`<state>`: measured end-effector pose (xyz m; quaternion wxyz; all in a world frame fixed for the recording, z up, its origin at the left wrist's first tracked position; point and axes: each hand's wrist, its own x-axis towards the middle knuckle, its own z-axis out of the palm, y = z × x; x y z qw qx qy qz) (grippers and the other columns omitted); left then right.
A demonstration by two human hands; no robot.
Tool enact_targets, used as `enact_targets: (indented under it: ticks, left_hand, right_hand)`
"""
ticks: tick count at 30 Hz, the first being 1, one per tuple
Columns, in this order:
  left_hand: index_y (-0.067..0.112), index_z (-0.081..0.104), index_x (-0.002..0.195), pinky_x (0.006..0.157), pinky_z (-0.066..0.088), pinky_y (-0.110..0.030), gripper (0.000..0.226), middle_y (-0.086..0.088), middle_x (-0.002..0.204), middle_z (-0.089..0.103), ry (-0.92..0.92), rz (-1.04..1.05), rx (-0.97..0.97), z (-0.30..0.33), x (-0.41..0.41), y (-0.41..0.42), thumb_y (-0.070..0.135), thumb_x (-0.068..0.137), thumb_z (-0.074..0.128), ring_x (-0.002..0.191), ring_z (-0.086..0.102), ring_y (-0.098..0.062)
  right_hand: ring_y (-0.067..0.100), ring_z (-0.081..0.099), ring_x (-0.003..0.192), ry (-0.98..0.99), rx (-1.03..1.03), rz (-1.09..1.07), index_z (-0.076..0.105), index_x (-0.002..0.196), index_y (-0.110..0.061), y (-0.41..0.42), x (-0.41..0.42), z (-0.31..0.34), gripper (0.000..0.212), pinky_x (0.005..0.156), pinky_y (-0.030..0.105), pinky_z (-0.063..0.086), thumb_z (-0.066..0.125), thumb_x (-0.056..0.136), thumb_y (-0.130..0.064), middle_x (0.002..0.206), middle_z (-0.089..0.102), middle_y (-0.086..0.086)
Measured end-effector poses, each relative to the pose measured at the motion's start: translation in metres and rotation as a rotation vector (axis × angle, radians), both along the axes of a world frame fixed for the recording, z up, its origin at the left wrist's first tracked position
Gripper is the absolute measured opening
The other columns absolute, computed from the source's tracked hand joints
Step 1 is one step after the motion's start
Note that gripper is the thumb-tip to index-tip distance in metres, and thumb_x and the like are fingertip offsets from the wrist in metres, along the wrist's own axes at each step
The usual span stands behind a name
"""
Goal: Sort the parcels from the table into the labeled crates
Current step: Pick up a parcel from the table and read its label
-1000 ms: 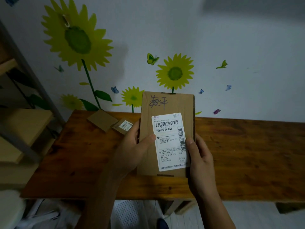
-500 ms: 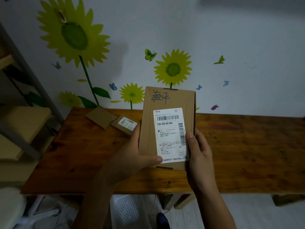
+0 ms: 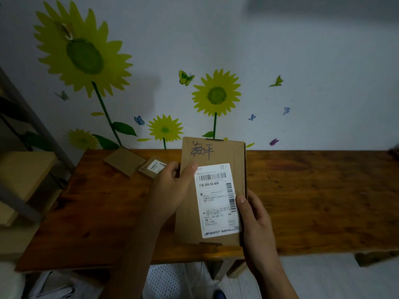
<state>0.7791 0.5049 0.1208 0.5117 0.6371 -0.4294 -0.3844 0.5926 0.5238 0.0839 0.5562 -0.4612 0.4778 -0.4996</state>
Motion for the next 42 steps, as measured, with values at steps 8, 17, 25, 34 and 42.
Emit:
enact_targets:
  ticks: [8,17,25,34,42]
  left_hand:
    - [0.068,0.038,0.130,0.071,0.057,-0.018,0.044,0.026,0.120,0.064,0.122,-0.387,0.008,-0.014,-0.109,-0.037,0.041,0.100,0.056,0.101,0.067,0.006]
    - [0.061,0.046,0.114,0.065,0.058,-0.021,0.033,0.023,0.111,0.066,0.184,-0.612,-0.015,0.014,-0.370,-0.127,0.031,0.102,0.053,0.091,0.072,-0.006]
    - [0.048,0.045,0.141,0.067,0.057,-0.019,0.042,0.023,0.114,0.066,0.123,-0.794,-0.052,0.025,-0.649,-0.161,0.031,0.103,0.053,0.094,0.071,-0.001]
    - [0.062,0.044,0.116,0.055,0.051,-0.012,0.028,0.028,0.098,0.066,0.047,-0.908,-0.068,0.011,-0.883,-0.217,0.037,0.104,0.048,0.081,0.067,0.012]
    - [0.055,0.047,0.119,0.066,0.050,-0.024,0.017,0.011,0.114,0.066,-0.042,-0.892,-0.086,-0.043,-1.077,-0.340,0.051,0.104,0.041,0.088,0.062,-0.002]
  right_hand:
    - [0.009,0.073,0.102,-0.058,0.021,-0.291,0.049,0.143,-0.041,-0.037,-0.078,-0.006,0.039,0.075,0.029,0.059,0.049,0.105,-0.030,0.115,0.074,-0.014]
    - [0.009,0.071,0.106,-0.047,-0.034,-0.615,0.049,0.131,-0.060,-0.087,-0.315,0.017,0.034,0.090,0.045,0.059,0.051,0.104,-0.039,0.118,0.072,-0.020]
    - [0.008,0.068,0.111,0.073,-0.067,-0.811,0.044,0.141,-0.056,-0.099,-0.577,0.031,0.038,0.096,0.045,0.057,0.045,0.104,-0.052,0.125,0.068,-0.019]
    - [0.011,0.071,0.106,0.080,-0.002,-0.911,0.037,0.149,-0.047,-0.143,-0.799,0.022,0.043,0.084,0.032,0.063,0.040,0.106,-0.048,0.129,0.067,-0.007]
    - [0.004,0.065,0.105,0.254,0.056,-0.952,0.034,0.137,-0.053,-0.255,-0.991,-0.008,0.032,0.074,0.018,0.054,0.038,0.109,-0.039,0.126,0.063,-0.013]
